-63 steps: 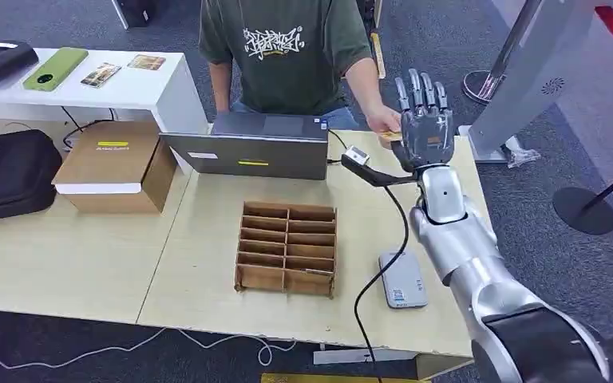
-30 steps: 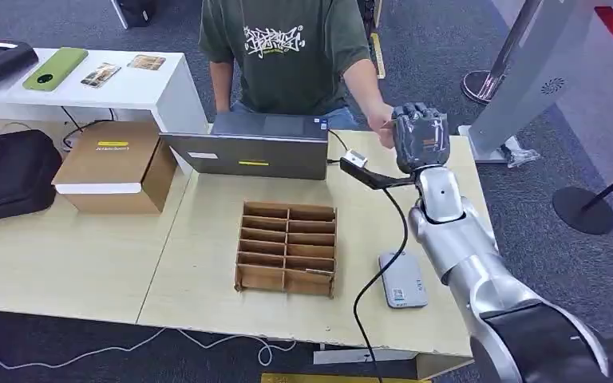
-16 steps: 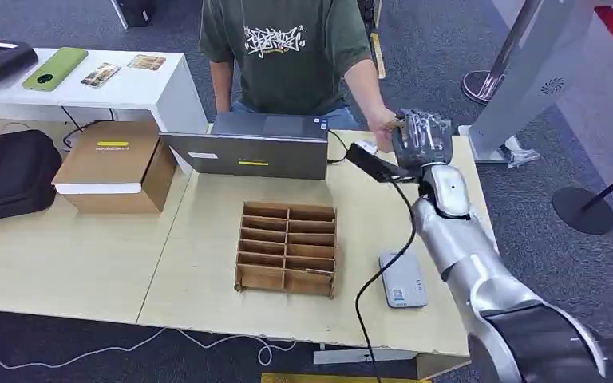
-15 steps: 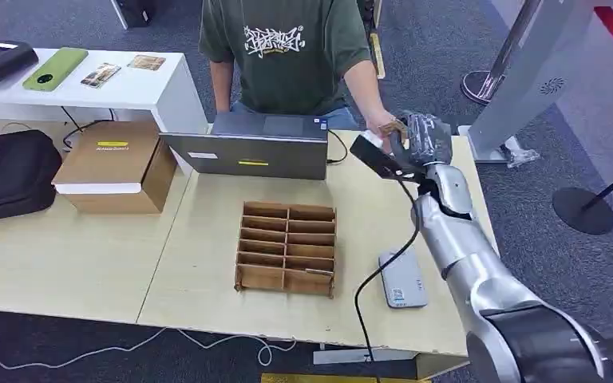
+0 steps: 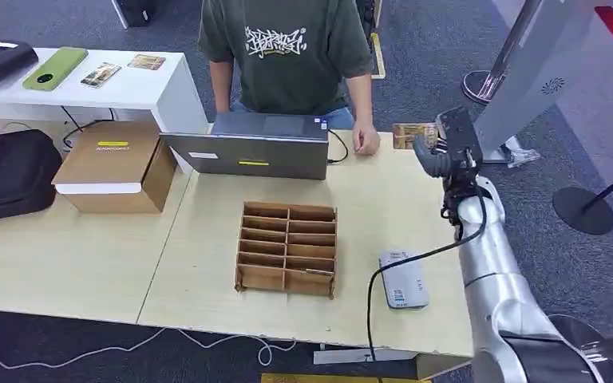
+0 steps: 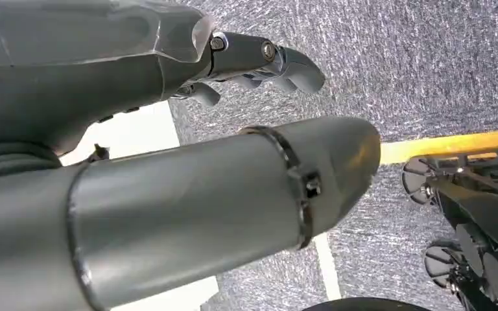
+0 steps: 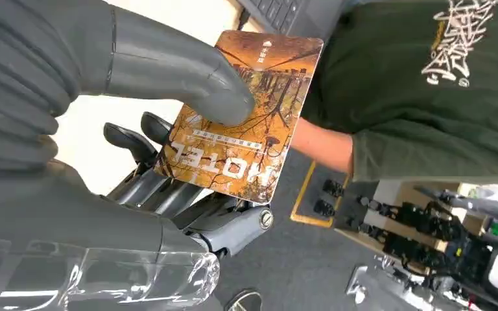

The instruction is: Pass the card to the sensor for recognition and then transmit it.

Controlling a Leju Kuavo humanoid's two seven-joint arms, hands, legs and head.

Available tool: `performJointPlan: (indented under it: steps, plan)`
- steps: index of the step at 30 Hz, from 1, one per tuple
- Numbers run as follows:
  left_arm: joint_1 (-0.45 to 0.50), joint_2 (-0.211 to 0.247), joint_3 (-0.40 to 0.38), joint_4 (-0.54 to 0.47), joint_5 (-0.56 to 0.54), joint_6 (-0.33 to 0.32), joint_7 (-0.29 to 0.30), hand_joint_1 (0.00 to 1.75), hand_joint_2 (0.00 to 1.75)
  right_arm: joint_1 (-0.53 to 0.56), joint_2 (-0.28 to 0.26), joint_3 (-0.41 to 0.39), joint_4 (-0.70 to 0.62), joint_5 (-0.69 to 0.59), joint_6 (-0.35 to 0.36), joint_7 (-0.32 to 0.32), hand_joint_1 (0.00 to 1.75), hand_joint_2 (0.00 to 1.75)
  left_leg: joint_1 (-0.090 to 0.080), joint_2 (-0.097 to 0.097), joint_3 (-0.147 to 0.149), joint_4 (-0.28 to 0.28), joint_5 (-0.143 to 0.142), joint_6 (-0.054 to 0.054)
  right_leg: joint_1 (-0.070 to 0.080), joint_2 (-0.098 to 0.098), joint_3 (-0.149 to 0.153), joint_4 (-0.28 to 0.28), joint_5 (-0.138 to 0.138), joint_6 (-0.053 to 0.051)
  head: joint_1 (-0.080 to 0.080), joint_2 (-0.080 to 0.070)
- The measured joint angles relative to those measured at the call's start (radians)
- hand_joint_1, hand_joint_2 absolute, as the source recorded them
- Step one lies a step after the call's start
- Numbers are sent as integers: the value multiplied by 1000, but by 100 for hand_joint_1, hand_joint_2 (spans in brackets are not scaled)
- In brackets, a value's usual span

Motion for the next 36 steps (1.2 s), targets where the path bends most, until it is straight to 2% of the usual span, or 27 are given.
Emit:
performJointPlan:
  steps: [6,12,17,23,29,36]
  plan:
    - [4,-7,0,0,7,0,-2,0,0,108,-18,13,-146,17,0,52,175,175,0,0,0,0,0,0,0,0,0,0,0,0,0,0]
    - [5,-14,0,0,23,2,-3,0,0,310,-28,31,-361,58,1,96,175,175,1,-2,0,0,-1,0,0,-2,0,0,-1,0,0,0]
    - [7,-20,0,0,46,3,-3,0,0,516,-27,33,-553,86,-51,103,175,175,0,-2,-1,-1,-2,0,0,-2,0,0,-3,2,0,0]
    - [10,-27,1,1,61,4,-3,0,0,688,4,33,-703,124,-106,127,175,175,0,-2,-1,-1,-2,0,0,-2,0,0,-3,1,0,0]
    - [10,-34,2,2,73,11,-3,0,0,785,49,33,-793,169,-136,149,175,175,0,-1,0,-1,-2,0,0,-1,0,0,-3,1,0,0]
    - [9,-39,2,2,67,13,-3,0,0,818,106,33,-815,192,-148,172,175,175,0,-1,0,-1,-2,0,0,-1,0,0,-3,1,0,0]
